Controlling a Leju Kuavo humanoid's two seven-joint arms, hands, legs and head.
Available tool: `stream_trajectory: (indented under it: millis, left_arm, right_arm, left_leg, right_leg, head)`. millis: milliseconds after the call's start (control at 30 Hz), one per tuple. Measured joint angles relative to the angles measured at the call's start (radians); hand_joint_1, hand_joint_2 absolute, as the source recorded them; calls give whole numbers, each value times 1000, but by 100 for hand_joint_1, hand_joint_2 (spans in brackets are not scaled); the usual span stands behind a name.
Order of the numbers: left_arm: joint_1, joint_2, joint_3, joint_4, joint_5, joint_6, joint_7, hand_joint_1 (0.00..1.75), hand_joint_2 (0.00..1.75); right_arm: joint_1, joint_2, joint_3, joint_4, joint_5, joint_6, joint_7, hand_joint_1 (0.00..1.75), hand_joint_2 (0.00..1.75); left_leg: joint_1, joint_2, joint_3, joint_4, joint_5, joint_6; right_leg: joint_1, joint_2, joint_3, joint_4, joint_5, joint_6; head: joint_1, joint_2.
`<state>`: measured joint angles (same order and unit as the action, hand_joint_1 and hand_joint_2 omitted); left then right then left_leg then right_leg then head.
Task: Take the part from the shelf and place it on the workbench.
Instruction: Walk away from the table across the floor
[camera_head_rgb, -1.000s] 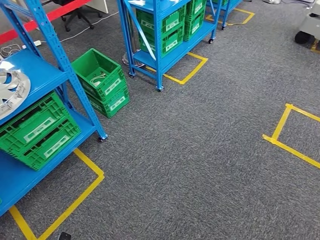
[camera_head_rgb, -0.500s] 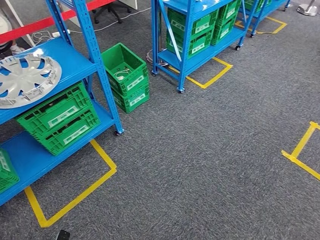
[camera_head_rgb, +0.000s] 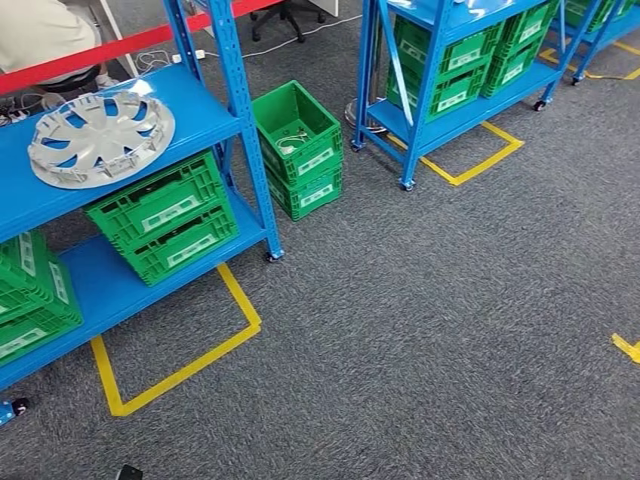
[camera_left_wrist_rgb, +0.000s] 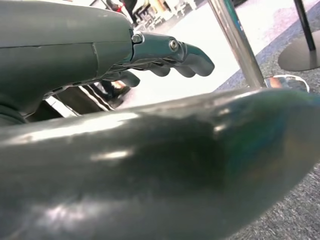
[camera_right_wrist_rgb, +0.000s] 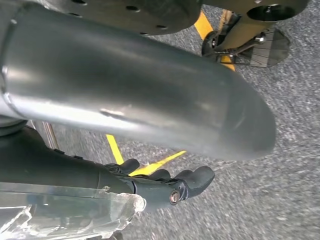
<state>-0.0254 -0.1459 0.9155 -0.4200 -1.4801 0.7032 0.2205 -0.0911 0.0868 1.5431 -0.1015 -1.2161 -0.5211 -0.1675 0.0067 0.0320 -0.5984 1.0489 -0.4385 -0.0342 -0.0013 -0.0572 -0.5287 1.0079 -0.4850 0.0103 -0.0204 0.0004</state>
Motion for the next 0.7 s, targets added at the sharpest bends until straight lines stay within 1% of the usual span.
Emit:
stream_trajectory:
  millis: [33,67,133,167,200,233,267,300,333,367,400,433,467,500,533,567,600,633,667,700]
  left_arm:
    - [-2,0,0,0,0,0,0,0,0]
    - [-4,0,0,0,0,0,0,0,0]
    - [-2,0,0,0,0,0,0,0,0]
    - [1,0,0,0,0,0,0,0,0]
    - [1,0,0,0,0,0,0,0,0]
    - [0,0,0,0,0,0,0,0,0]
    - [-2,1,0,0,0,0,1,0,0]
    - [-3,2,0,0,0,0,1,0,0]
    - [-4,2,0,1,0,0,1,0,0]
    - [-3,3,1,1,0,0,1,0,0]
    - [-2,3,1,1,0,0,2,0,0]
    - [-1,4,2,1,0,0,2,0,0]
    - [-1,4,3,1,0,0,4,0,0]
    - [-2,5,3,1,0,0,6,0,0]
    - [-3,7,5,1,0,0,7,0,0]
    - [-3,9,6,1,0,0,10,0,0]
    - [-1,11,8,2,0,0,11,0,0]
    - [1,14,10,2,0,0,12,0,0]
    - [3,16,12,3,0,0,13,0,0]
    - [4,17,14,4,0,0,14,0,0]
  right_arm:
    - [0,0,0,0,0,0,0,0,0]
    - [-1,0,0,0,0,0,0,0,0]
    - [-2,0,0,0,0,0,0,0,0]
    - [-3,0,0,0,0,-1,0,0,0]
    - [-5,0,0,0,0,-1,-1,0,0]
    - [-5,0,0,0,0,-1,-1,0,0]
    - [-5,0,0,0,0,-1,-1,0,0]
    - [-4,0,0,0,1,-1,-2,0,0]
    - [-3,0,0,0,1,-1,-2,0,0]
    - [-1,0,1,0,1,-2,-2,0,0]
    - [-1,0,1,0,1,-2,-2,0,0]
    - [-1,0,1,0,1,-3,-1,0,0]
    - [-2,0,1,0,1,-3,-1,0,0]
    - [-3,1,2,0,1,-3,-1,0,0]
    - [-4,2,2,0,2,-4,0,0,0]
    - [-5,3,4,-1,2,-4,1,0,0]
    - [-6,4,5,-1,2,-5,2,0,0]
    - [-6,5,6,-1,2,-6,2,0,0]
    - [-8,6,7,-1,1,-7,3,0,0]
    - [-8,7,8,-1,0,-7,3,0,0]
  left_leg:
    - [-3,14,21,-43,10,5]
    - [-5,20,29,-61,8,10]
    - [-5,3,29,-65,7,22]
    - [-3,-5,29,-67,7,27]
    - [0,-12,30,-68,9,33]
    - [2,-20,29,-69,10,38]
    - [2,-27,28,-69,11,41]
    - [2,-36,27,-69,11,44]
    - [2,-47,27,-68,11,45]
    - [2,-58,27,-68,11,45]
    - [2,-69,28,-68,12,45]
    - [3,-81,28,-68,12,43]
    - [4,-92,29,-67,13,40]
    - [3,-103,27,-65,13,35]
    - [3,-113,25,-63,15,29]
    - [3,-121,22,-63,17,23]
    - [4,-129,18,-63,19,15]
    - [7,-136,16,-65,22,9]
    - [8,-128,12,-62,20,3]
    - [7,-110,3,-45,8,-2]
  right_leg:
    - [3,-8,0,1,-3,5]
    - [6,-15,1,1,-6,10]
    - [7,-28,5,0,-11,20]
    - [6,-20,4,8,-20,26]
    - [4,-6,-6,34,-38,31]
    - [2,14,-27,80,-65,36]
    - [1,33,-56,144,-97,40]
    - [0,42,-90,213,-127,41]
    - [0,48,-117,264,-142,42]
    - [0,51,-130,285,-139,41]
    - [-1,53,-126,269,-118,40]
    - [-2,60,-104,214,-81,39]
    - [-5,75,-73,145,-45,37]
    - [-8,97,-45,81,-20,36]
    - [-11,115,-25,35,-5,34]
    - [-11,127,-15,16,-3,30]
    - [-9,127,-12,13,-5,25]
    - [-8,118,-11,13,-2,19]
    - [-8,109,-9,12,1,12]
    - [-8,100,-9,11,4,5]
  head:
    - [1,0]
    - [1,0]
    - [4,0]
    - [5,0]
    - [8,0]
    - [10,0]
    - [13,0]
    - [14,0]
    - [14,0]
    - [15,0]
    - [14,0]
    - [15,0]
    - [15,0]
    - [14,0]
    - [14,0]
    - [14,0]
    - [14,0]
    - [14,0]
    - [13,0]
    - [10,0]
